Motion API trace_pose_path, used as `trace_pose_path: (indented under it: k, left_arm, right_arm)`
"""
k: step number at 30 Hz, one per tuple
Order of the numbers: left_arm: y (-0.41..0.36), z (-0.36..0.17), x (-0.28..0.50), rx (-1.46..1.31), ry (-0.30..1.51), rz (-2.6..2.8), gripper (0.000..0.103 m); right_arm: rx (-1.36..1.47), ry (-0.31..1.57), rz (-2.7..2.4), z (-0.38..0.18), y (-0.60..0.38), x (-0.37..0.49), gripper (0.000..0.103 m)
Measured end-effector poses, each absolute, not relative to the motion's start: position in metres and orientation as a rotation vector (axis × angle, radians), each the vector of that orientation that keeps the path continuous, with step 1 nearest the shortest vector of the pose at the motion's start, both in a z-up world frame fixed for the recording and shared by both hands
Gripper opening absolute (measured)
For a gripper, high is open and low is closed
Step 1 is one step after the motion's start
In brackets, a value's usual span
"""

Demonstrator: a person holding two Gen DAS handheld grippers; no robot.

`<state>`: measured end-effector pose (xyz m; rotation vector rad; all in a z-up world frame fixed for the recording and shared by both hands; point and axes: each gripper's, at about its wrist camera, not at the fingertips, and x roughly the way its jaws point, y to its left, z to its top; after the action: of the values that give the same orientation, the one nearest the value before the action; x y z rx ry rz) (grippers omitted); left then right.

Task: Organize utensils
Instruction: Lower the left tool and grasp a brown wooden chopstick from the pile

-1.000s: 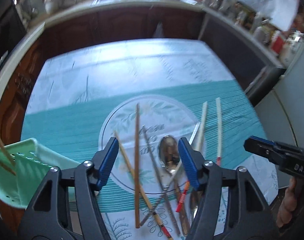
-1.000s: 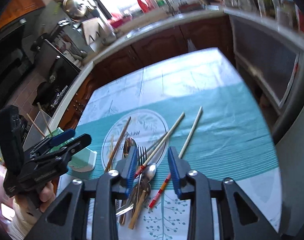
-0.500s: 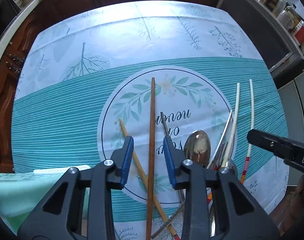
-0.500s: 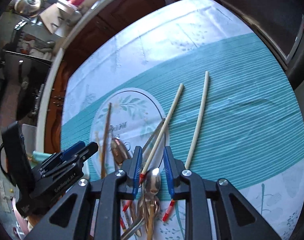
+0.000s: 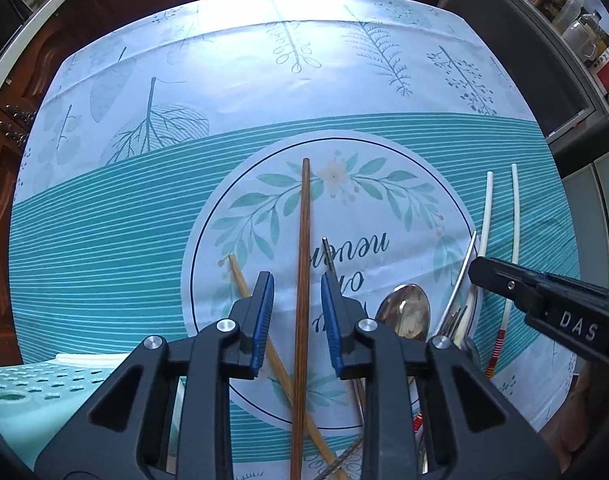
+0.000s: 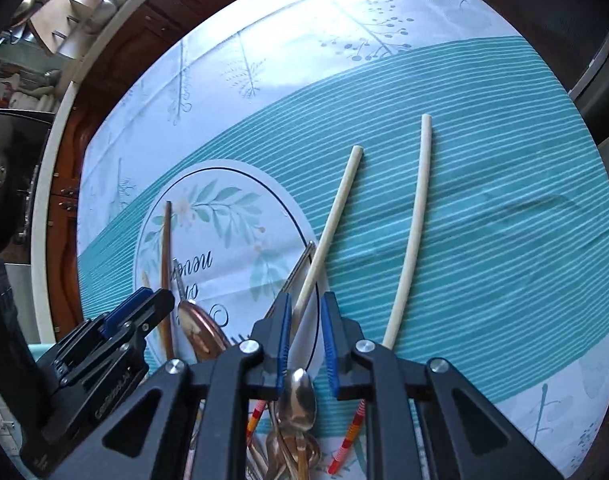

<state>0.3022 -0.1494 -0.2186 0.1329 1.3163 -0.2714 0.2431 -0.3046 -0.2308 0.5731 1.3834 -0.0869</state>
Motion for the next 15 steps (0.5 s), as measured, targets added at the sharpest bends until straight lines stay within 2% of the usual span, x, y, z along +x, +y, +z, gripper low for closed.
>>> trace_pose_path:
  k: [10,13,15]
  left_arm:
    - [-0.161,-0.227,0.309,0.214,1.337,-0.245,0.022]
    - [-0.168,-0.228,0.309,0.216,1.349,-0.257,0.007]
    - [-0.169,-0.228,0.309,0.218,1.347,-0.246,0.005]
  right_arm:
    - [0.343,1.416,-0.165,-0.228,-0.274,0.258,0.010]
    - [0.340,1.419,-0.153,-0.228,-0.271,0.258,0.010]
    - [0.381,1.415,-0.128,-0.229,-0.276,0.256,0.009]
